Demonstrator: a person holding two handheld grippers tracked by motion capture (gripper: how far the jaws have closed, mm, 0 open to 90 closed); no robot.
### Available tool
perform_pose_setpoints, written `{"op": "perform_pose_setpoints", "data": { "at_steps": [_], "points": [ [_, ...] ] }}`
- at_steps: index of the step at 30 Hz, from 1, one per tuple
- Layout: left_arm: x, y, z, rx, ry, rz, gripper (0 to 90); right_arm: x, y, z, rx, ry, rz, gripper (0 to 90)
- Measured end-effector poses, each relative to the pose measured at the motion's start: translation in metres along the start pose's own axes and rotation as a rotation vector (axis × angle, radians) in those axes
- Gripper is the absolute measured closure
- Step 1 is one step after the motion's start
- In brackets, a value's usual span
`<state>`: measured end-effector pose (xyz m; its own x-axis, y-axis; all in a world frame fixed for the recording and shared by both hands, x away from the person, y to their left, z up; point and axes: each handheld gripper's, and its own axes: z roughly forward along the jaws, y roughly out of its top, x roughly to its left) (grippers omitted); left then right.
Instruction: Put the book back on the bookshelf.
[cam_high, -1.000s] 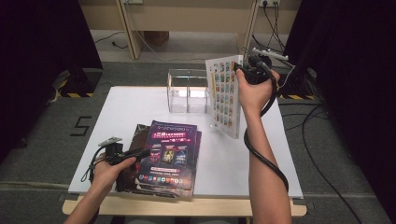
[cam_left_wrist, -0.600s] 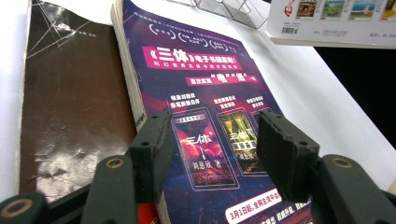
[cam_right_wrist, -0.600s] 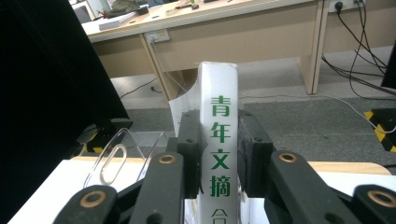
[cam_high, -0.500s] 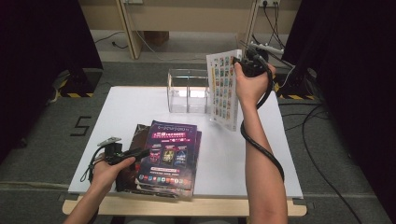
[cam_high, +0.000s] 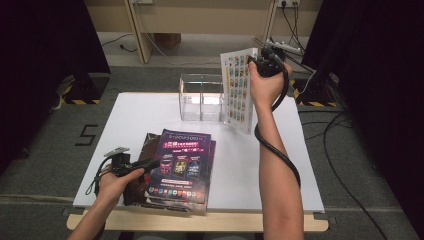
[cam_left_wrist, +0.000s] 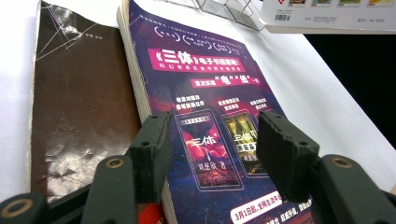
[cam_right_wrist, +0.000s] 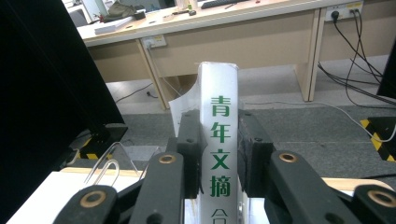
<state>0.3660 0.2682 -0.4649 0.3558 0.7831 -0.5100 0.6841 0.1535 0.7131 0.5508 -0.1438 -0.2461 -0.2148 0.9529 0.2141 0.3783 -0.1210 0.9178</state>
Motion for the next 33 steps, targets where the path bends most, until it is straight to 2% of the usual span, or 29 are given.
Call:
{"op": "perform_pose_setpoints", "data": {
  "at_steps": [16,20,23,24,27,33],
  "points": [
    [0.004,-0.001,-0.001,0.0,0.0,-0.009,44.9,0.002,0.01,0.025,-0.05,-0.01,-0.01,74.2],
    [0.005,0.001,-0.001,-0.002,0.006,-0.008,45.1,0.003,0.003,0.031,-0.073,-0.013,-0.027,74.1],
    [0.005,0.0,-0.001,0.002,0.002,-0.007,45.4,0.003,-0.009,0.04,-0.045,-0.015,-0.041,74.1],
    [0.006,-0.001,-0.001,0.002,0.001,-0.008,45.4,0.003,-0.009,0.04,-0.045,-0.015,-0.041,74.1],
    [0.007,-0.001,0.0,0.006,0.003,-0.013,45.4,0.008,-0.013,0.032,-0.05,-0.028,-0.096,74.0],
    [0.008,0.0,-0.004,-0.005,0.009,-0.014,45.2,0.005,-0.023,0.016,-0.066,-0.015,-0.095,73.8]
  ]
}}
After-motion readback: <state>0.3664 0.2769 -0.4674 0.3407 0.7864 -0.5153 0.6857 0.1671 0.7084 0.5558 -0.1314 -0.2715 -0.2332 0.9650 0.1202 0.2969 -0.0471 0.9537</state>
